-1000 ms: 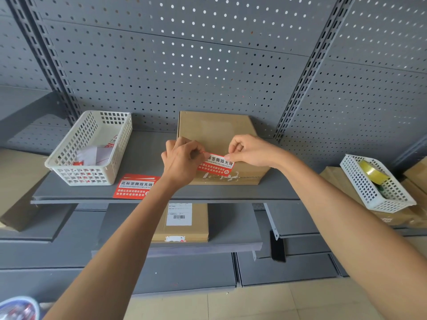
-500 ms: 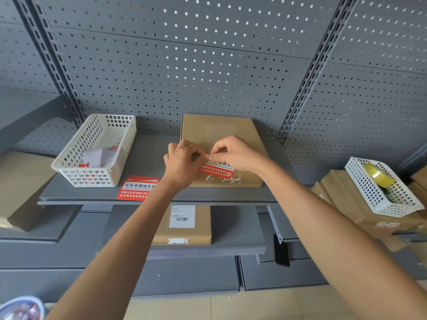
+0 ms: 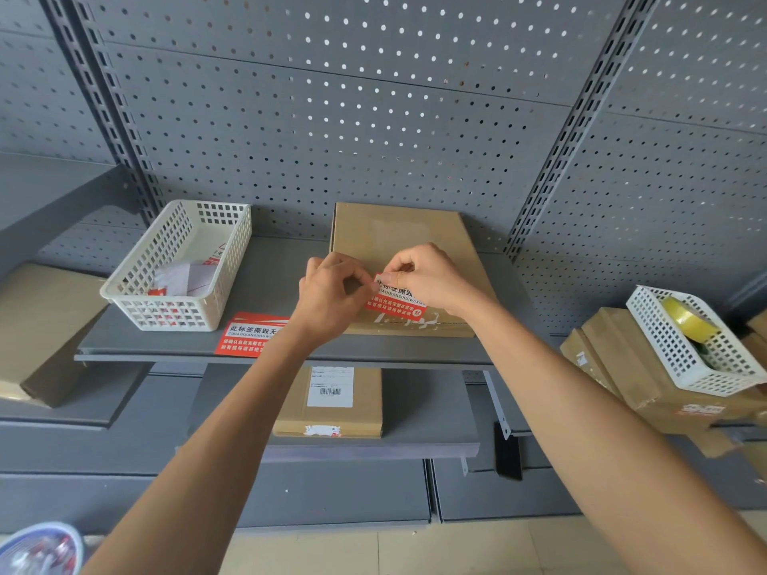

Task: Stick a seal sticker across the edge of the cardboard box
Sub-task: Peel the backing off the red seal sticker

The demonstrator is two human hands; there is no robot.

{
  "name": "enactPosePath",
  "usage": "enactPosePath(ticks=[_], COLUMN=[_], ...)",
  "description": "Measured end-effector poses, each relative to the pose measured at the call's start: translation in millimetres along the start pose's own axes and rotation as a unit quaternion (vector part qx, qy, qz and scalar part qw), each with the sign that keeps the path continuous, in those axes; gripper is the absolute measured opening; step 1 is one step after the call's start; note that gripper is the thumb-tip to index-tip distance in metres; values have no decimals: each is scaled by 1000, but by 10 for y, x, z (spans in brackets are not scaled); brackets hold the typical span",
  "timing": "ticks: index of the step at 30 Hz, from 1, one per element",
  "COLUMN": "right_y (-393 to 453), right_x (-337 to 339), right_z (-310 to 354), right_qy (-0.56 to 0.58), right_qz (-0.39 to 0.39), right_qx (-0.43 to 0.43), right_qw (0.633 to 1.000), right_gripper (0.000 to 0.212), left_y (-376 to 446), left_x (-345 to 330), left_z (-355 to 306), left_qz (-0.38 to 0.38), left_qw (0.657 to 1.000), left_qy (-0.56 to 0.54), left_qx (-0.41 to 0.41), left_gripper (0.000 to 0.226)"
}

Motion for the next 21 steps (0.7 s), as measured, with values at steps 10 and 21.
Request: enactPosePath(ticks=[10,21], right_y=[-49,-127], right_x=[-7,63], right_z=[-58,-49], right_qy=[89,65], right_qz=[35,39], right_qx=[-38,-21], right_qw=[995,997], right_gripper=[7,16], left_y=[-36,-54], left_x=[-4,-11], left_z=[-54,-50], left_qz=[-16,-27], left_qw=[999,998], left_qy=[21,39], left_qx=[-23,-47], left_gripper=[17,17])
Point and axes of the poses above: each hand's wrist, its own y-axis towards the middle knuckle, its own x-axis out of the back of the hand, z = x × y, the point moved 8 cm from there along y, towards the middle knuckle, and after that the axes turned 14 degrees about -z, right-handed, at the moved point
